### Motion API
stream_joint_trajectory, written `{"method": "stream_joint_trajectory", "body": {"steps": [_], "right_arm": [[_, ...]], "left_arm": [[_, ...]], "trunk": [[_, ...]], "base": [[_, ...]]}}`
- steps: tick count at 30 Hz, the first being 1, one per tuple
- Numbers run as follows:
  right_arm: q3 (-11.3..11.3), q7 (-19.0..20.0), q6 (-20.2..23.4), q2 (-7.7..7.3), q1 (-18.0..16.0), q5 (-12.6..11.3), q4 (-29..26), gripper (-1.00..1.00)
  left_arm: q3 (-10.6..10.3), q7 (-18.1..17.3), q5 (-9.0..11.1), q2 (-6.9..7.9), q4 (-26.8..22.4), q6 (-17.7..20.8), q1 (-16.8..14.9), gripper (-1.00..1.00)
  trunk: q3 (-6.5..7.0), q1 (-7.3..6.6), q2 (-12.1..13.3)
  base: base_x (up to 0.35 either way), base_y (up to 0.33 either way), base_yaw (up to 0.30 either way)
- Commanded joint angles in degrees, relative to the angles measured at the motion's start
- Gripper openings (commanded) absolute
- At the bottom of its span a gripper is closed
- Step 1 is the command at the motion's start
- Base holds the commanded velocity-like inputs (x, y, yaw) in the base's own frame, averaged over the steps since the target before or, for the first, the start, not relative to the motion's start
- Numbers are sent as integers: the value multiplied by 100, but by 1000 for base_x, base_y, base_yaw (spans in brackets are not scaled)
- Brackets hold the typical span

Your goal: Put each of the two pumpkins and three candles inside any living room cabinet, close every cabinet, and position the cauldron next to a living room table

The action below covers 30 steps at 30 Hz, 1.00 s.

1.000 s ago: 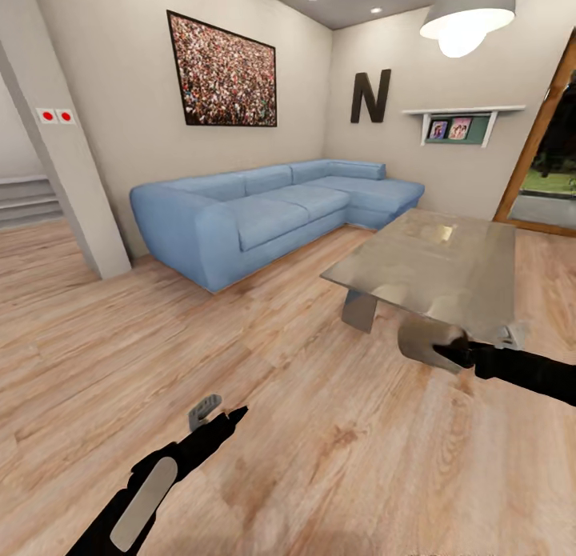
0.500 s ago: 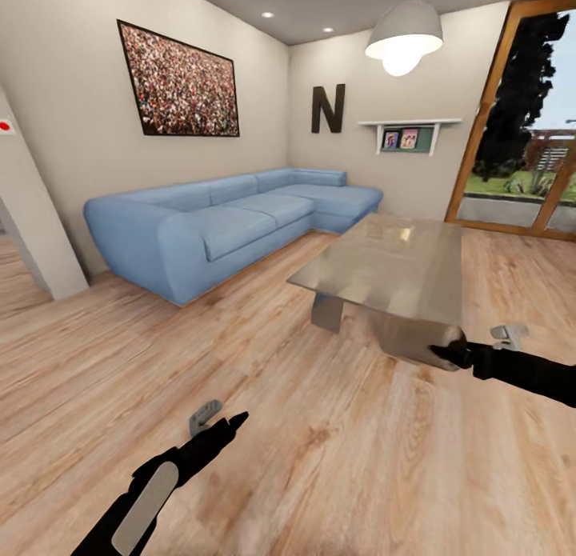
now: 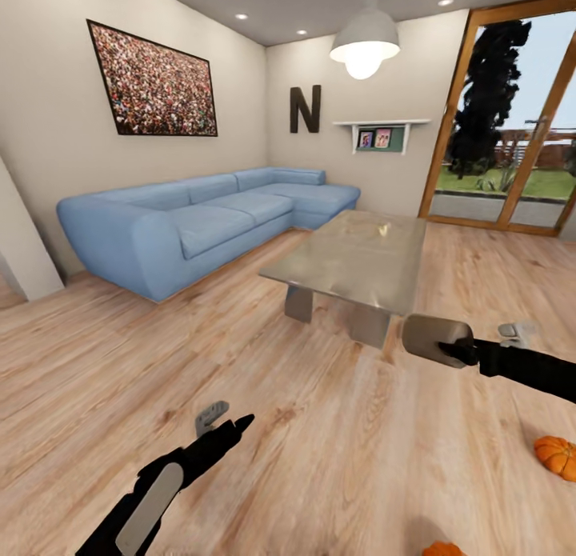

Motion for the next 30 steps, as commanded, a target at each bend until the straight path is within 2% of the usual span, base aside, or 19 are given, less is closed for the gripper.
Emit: {"method": "stream_joint_trajectory", "body": {"steps": [1, 4, 5, 6, 7, 8, 9, 12, 14, 17, 19, 24, 30], "right_arm": [[-43, -20, 74, -2, -12, -89, 1, -100], [-88, -40, 77, -12, -28, -84, 1, -100], [-121, -47, 74, -11, -34, -83, 1, -100], [-161, -52, 71, -9, -39, -81, 1, -100], [-175, -56, 71, -11, -43, -81, 1, -100], [-182, -58, 74, -13, -45, -80, 1, -100], [-201, -58, 94, -19, -58, -80, 1, -100], [-234, -61, 90, -24, -74, -80, 1, -100], [-447, -63, 153, -59, -180, -78, 1, -100], [-599, -69, 195, -81, -247, -43, 1, -100], [-608, -68, 200, -79, -247, -40, 1, -100], [-616, -70, 191, -35, -239, -28, 1, -100], [-602, -81, 184, -22, -238, -27, 1, -100]], "left_arm": [[-18, 33, 47, 11, -103, 44, -22, 100], [5, 148, 53, 60, -655, 318, -45, 100], [41, 324, 57, 67, -1028, 649, -79, 100], [149, 740, 73, 38, -1479, 1174, -283, 100], [194, 1066, 94, 17, -1668, 1446, -489, 100], [208, 1215, 102, -3, -1738, 1554, -583, 100], [262, 1701, 112, -204, -1921, 1941, -935, 100], [259, 1853, 94, -330, -1971, 2346, -1242, 100], [217, 1927, 88, -459, -1994, 2676, -1484, 100], [182, 1961, 74, -507, -1971, 2878, -1654, 100], [174, 1963, 71, -514, -1967, 2892, -1660, 100], [-142, 1973, 44, -578, -1956, 2888, -1670, 100], [-201, 1954, 47, -583, -1955, 2883, -1671, 100]], "trunk": [[-5, -4, -2], [-5, -4, -2], [-5, -4, -2], [-5, -4, -2], [-5, -4, -2], [-5, -4, -2], [-5, -4, -2], [-5, -4, -2], [-5, -4, -2], [-5, -4, -2], [-5, -4, -2], [-5, -4, -2], [-5, -4, -2]], "base": [[-250, -263, -256], [-250, -264, -265], [-248, -268, -271], [-248, -269, -274], [-247, -270, -275], [-247, -270, -276], [-221, -288, -277], [-212, -294, -277], [-203, -300, -277], [-184, -308, -277], [-157, -317, -277], [-94, -333, -277], [-81, -336, -277]]}}
